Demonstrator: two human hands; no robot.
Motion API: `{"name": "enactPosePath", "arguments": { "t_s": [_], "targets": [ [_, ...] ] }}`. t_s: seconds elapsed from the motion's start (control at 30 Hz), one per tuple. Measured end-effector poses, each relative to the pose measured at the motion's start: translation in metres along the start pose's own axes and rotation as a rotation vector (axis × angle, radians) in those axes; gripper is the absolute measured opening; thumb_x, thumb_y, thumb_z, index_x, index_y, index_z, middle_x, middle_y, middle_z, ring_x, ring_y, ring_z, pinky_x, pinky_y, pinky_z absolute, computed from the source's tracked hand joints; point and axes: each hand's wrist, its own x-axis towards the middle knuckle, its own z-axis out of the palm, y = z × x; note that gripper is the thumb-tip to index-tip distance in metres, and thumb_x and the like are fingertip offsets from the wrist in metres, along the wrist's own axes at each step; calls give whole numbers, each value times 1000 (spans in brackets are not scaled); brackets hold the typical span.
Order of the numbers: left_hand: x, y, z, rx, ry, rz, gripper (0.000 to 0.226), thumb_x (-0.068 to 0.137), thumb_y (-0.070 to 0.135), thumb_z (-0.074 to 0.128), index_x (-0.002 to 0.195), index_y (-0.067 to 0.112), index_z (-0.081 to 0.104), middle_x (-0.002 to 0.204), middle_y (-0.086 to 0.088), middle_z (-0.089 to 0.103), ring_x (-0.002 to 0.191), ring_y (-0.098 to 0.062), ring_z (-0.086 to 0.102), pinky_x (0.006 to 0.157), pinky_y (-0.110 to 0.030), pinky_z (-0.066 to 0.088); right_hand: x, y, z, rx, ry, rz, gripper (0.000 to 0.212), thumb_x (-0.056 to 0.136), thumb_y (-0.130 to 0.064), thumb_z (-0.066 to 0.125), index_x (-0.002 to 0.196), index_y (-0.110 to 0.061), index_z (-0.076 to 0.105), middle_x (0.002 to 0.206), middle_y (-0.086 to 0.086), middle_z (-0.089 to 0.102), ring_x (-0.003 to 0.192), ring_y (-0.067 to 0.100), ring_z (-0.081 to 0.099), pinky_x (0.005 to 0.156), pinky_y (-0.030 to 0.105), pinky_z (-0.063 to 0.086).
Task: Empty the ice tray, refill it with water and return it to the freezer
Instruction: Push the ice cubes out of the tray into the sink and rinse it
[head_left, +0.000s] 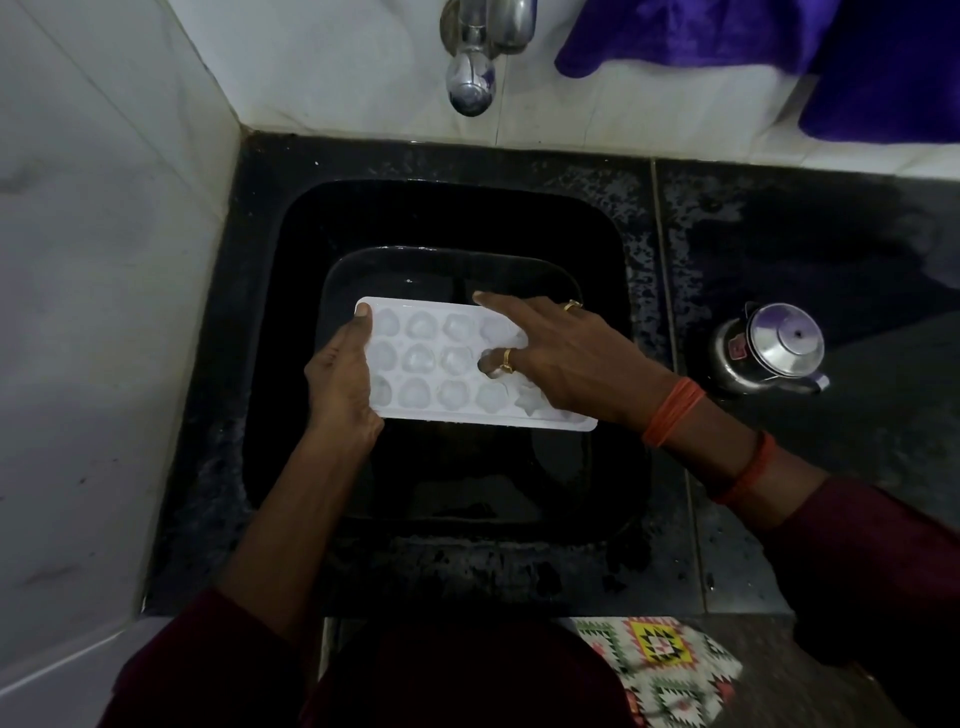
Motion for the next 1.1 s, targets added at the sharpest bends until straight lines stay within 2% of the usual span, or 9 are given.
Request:
{"name": "enactPosePath", "arguments": {
  "t_s": [0.2,0.37,0.5,0.6,0.83,0.97,1.1],
  "targets": [
    [1,1,-3,-18,-1,0,32,94,40,71,110,12,74,106,-10,78,94,-31,77,80,-54,63,0,1,-9,60,9,12,45,84,-5,69,120,-30,65,159,12,34,115,31,58,77,45,54],
    [1,3,-1,-13,5,6,32,94,39,70,111,12,74,108,-11,78,94,-31,77,79,-53,63,2,-1,-6,39,-7,12,42,89,-10,55,126,-30,62,163,12,27,126,33,51,87,49,53],
    [0,1,-1,-17,5,1,31,95,39,70,110,12,74,107,-10,78,94,-31,77,77,-52,64,3,1,-3,70,-11,41,43,86,-9,72,122,-30,66,159,13,35,116,31,59,72,42,56],
    [0,1,-1,-13,5,-2,29,95,39,70,106,13,74,107,-10,78,93,-31,77,77,-53,64,2,2,-4,88,-2,43,42,84,-9,72,120,-28,67,157,13,37,108,32,63,65,40,55],
    [-1,2,0,-15,12,-1,29,95,39,70,107,13,74,108,-10,78,94,-31,77,74,-49,64,2,2,-4,83,1,32,43,84,-6,73,122,-27,68,158,15,36,117,34,59,71,47,58],
    [0,3,1,-31,8,7,35,96,39,69,116,10,72,110,-11,77,95,-31,76,72,-46,65,4,0,-7,73,-24,49,47,86,-5,70,126,-30,66,162,12,29,124,33,53,76,48,58],
    [1,2,0,-39,9,13,35,96,38,69,115,9,73,110,-12,77,95,-32,76,72,-47,65,3,-4,-13,86,-21,73,48,81,0,71,119,-29,66,164,10,25,118,31,54,72,45,56]
  ]
}}
